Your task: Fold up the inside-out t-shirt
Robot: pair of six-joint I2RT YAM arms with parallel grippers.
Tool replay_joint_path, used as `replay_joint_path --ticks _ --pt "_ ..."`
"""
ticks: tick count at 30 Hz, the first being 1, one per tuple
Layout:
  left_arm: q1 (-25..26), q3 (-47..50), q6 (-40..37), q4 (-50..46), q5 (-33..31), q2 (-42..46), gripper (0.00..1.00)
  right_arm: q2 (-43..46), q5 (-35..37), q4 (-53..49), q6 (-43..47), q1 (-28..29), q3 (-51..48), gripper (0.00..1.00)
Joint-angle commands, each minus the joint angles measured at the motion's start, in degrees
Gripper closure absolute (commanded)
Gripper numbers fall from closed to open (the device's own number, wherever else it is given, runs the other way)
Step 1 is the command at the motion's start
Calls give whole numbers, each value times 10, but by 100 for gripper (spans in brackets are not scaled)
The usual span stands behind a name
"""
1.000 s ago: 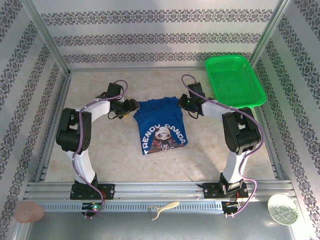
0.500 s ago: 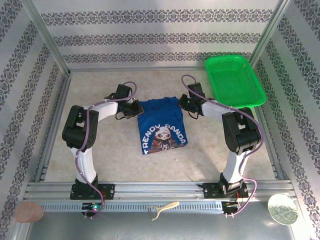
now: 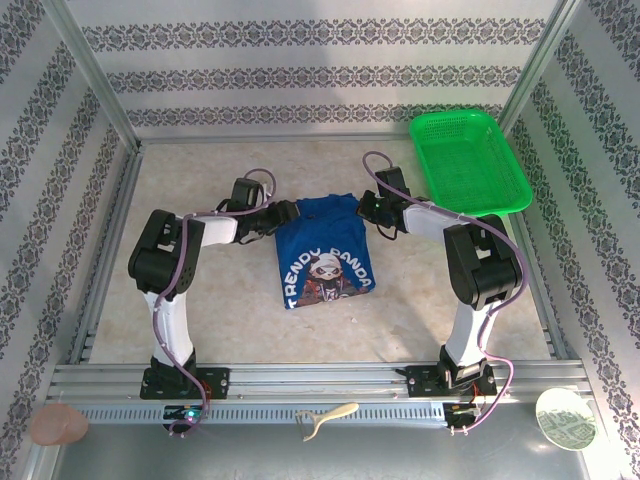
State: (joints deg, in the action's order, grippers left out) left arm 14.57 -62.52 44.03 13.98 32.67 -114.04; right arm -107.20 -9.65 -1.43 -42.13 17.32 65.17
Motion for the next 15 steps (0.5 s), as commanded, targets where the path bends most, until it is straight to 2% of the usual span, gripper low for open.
replay_joint_path --ticks 1,5,8,9,13,15 --pt "-11 -25 -14 5 -3 -6 32 0 11 0 -6 -9 2 100" --pt "-28 -56 -64 -76 -25 20 17 -3 9 -1 -6 -11 5 100" --pt "-45 -67 -103 -143 -58 56 10 -4 7 -1 -6 -13 6 100" --pt "-48 -64 -111 -159 -72 72 4 -3 8 -1 -7 -13 6 100" --pt "-41 -33 -114 -188 -89 148 0 -2 5 1 -7 -13 7 100" --pt "-12 1 -102 -181 -86 192 0 -3 4 1 -7 -13 7 100"
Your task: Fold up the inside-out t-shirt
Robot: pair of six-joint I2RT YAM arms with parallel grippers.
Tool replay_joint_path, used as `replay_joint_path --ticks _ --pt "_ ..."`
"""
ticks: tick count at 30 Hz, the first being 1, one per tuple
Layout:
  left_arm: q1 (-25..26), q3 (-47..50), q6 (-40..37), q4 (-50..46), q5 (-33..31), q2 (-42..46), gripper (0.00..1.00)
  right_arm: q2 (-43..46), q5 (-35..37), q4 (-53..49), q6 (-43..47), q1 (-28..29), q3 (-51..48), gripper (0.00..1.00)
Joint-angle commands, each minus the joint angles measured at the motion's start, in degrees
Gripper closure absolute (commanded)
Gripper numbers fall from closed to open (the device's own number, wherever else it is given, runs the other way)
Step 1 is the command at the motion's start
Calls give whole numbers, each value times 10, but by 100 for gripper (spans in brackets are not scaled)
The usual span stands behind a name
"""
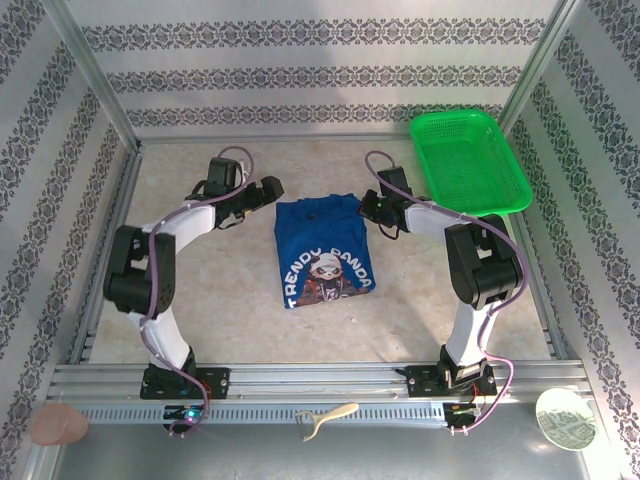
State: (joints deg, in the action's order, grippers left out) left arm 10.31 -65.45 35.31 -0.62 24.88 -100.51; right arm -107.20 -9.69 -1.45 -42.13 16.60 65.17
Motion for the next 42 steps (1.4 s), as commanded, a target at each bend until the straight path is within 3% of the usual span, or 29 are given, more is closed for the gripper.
replay_joint_path --ticks 1,7,10,18,30,36,42 --pt "54 45 -8 -38 -4 76 0 -2 3 1 -6 -5 6 100" --pt "195 128 54 11 12 120 0 16 8 7 -6 -5 -16 100" --pt "230 152 76 55 33 101 0 29 13 6 -8 -4 -29 100" --pt "245 174 50 31 95 31 0 46 23 2 -6 -6 -27 100" --pt "245 175 -1 -17 140 -9 0 -81 -7 -40 3 -35 102 100" --pt "245 173 -31 -61 155 2 0 -27 -1 -32 1 -35 35 65" --pt "243 174 -107 -159 159 39 0 118 31 -21 -7 -12 -76 54"
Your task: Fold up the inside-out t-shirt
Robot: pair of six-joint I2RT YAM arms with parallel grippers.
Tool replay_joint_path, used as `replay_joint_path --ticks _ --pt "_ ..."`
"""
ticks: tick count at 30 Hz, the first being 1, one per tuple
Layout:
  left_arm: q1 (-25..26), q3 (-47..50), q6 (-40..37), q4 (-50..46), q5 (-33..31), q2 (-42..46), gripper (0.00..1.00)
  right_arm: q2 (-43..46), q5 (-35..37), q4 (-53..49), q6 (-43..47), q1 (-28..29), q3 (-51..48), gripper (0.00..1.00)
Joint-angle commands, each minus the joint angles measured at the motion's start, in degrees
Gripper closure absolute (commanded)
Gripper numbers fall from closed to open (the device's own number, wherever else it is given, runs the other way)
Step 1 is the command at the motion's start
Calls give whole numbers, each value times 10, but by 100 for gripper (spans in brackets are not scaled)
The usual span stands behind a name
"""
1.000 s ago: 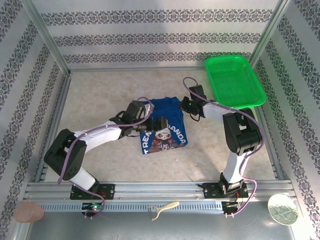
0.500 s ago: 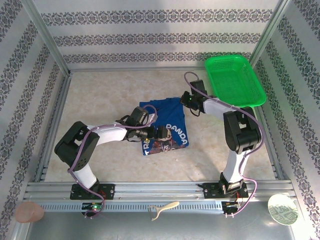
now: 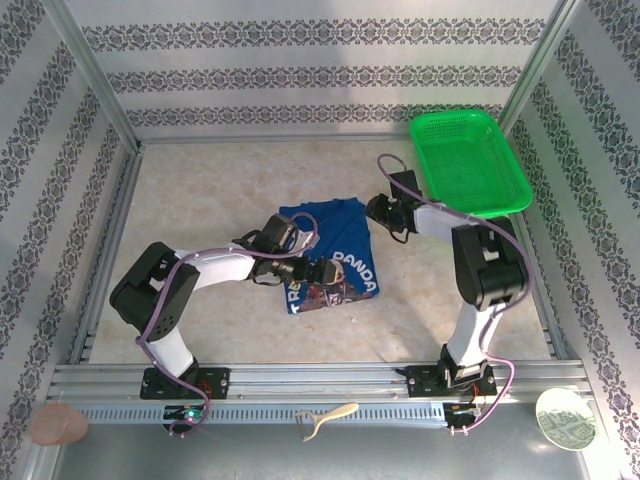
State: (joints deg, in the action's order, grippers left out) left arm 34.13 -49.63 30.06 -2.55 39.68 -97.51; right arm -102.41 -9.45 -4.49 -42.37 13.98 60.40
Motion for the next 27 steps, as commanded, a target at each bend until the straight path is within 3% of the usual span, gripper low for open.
replay_joint_path --ticks 1,7,10,13,16,21,27 --pt "3 15 -67 -157 11 20 0 94 39 1 -2 20 -39 51" --pt "-42 -31 -26 -145 3 128 0 158 85 -59 52 36 -53 28" --pt "-91 -72 -2 -146 -59 149 0 155 113 -93 82 46 -33 2" --pt "-160 -109 -3 -167 -80 115 0 134 104 -101 99 47 -13 2" --pt "-201 -169 -53 -225 -87 37 0 98 60 -101 114 46 10 2" --pt "-205 -253 -119 -282 -81 -76 0 33 13 -110 114 47 48 3" --pt "-198 -279 -140 -286 -75 -126 0 -23 -10 -108 104 47 68 11"
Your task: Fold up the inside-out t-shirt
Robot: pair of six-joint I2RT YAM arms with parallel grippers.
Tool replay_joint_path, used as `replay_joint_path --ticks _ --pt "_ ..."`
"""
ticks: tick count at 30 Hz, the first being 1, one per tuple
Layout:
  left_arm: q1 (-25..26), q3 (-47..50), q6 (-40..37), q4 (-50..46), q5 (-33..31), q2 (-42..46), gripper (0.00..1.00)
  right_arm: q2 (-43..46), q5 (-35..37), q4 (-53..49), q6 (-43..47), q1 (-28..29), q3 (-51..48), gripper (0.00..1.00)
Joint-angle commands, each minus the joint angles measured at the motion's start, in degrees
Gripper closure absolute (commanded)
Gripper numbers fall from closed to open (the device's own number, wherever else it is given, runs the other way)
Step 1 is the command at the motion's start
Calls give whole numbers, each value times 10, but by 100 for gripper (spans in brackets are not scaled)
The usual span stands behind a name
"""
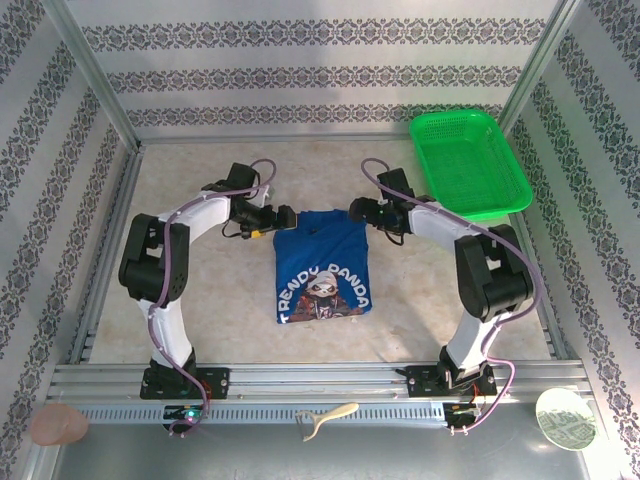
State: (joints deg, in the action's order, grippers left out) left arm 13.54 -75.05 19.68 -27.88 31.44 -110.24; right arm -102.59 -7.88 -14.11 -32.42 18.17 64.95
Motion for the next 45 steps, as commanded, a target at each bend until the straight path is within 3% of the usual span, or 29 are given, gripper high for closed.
replay_joint_path --ticks 1,15,20,23,24,26,30,32,34,40,42,45 --pt "8 -26 -36 -31 7 -4 0 -30 -30 -11 2 6 26 11" --pt "54 -48 -23 -3 6 -86 3 -118 -61 -4 -14 48 69 28" --pt "58 -28 -17 20 3 -88 25 -116 -67 18 -34 44 41 41" --pt "59 -11 -10 43 9 -87 49 -117 -79 29 -41 43 32 53" --pt "60 -4 -5 58 14 -84 52 -116 -80 33 -42 43 29 58" --pt "65 10 5 83 20 -75 49 -113 -80 39 -46 42 22 61" --pt "77 5 9 83 15 -73 31 -109 -82 47 -50 38 12 64" --pt "81 4 10 85 13 -77 31 -110 -88 53 -54 36 9 70" --pt "84 6 12 89 11 -82 38 -111 -94 62 -58 36 4 76" --pt "91 28 27 126 15 -71 73 -106 -104 77 -62 31 -12 94" --pt "91 35 36 146 16 -64 69 -105 -107 82 -64 30 -16 98" --pt "91 38 46 160 15 -64 45 -106 -110 86 -67 27 -19 100"
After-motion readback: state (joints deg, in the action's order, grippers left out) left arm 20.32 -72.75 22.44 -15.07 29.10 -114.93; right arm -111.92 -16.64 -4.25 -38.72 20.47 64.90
